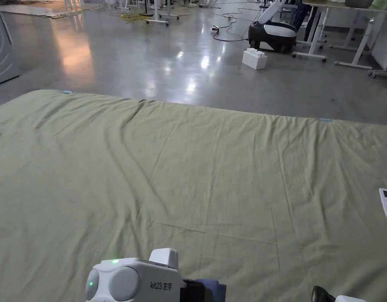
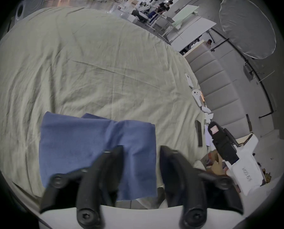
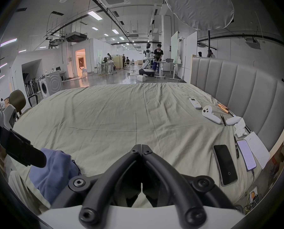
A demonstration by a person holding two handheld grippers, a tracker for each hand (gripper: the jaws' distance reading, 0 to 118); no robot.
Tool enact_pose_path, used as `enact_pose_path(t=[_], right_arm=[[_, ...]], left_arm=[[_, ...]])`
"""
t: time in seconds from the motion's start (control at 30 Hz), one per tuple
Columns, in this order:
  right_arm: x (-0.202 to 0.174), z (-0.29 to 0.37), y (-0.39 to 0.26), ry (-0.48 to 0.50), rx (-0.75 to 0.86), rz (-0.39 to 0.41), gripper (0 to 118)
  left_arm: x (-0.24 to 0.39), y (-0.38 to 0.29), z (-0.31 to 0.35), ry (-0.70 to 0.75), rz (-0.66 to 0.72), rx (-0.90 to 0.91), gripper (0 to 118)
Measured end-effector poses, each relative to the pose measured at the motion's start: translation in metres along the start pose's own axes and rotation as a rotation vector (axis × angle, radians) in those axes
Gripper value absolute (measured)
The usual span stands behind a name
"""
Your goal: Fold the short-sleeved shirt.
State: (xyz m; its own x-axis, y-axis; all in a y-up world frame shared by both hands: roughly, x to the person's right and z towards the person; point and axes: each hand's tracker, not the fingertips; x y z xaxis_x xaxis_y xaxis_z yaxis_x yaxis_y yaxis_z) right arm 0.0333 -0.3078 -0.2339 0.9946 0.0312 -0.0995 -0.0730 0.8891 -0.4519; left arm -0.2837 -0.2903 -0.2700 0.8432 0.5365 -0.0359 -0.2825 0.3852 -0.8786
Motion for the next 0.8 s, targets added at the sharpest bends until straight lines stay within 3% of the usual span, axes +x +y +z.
enact_pose_path(t=[0.03, 0.07, 0.3, 0.4, 0.67, 0.8], right_arm=[[0.0, 0.0, 0.0, 0.001, -0.001, 0.0, 1], [0.0, 0.0, -0.001, 0.0, -0.001, 0.0, 1], [-0.002, -0.003, -0.002, 0.001, -0.007, 0.003, 1], [-0.003, -0.004, -0.001, 0.004, -0.008, 0.004, 1], [-0.01, -0.001, 0.003, 0.018, 0.012, 0.016, 1], [-0.016, 0.004, 0.016, 0.015, 0.063, 0.018, 1]], left_arm=[[0.0, -0.002, -0.006, 0.05, -0.002, -0.02, 17], [-0.001, -0.005, -0.014, 0.074, -0.01, -0.039, 14], [-0.011, -0.03, -0.079, 0.058, -0.035, -0.155, 7], [-0.015, -0.039, -0.089, 0.066, -0.036, -0.118, 5], [0.0, -0.042, -0.059, 0.067, -0.159, -0.056, 5], [0.013, -0.036, -0.015, 0.068, -0.3, 0.121, 5]])
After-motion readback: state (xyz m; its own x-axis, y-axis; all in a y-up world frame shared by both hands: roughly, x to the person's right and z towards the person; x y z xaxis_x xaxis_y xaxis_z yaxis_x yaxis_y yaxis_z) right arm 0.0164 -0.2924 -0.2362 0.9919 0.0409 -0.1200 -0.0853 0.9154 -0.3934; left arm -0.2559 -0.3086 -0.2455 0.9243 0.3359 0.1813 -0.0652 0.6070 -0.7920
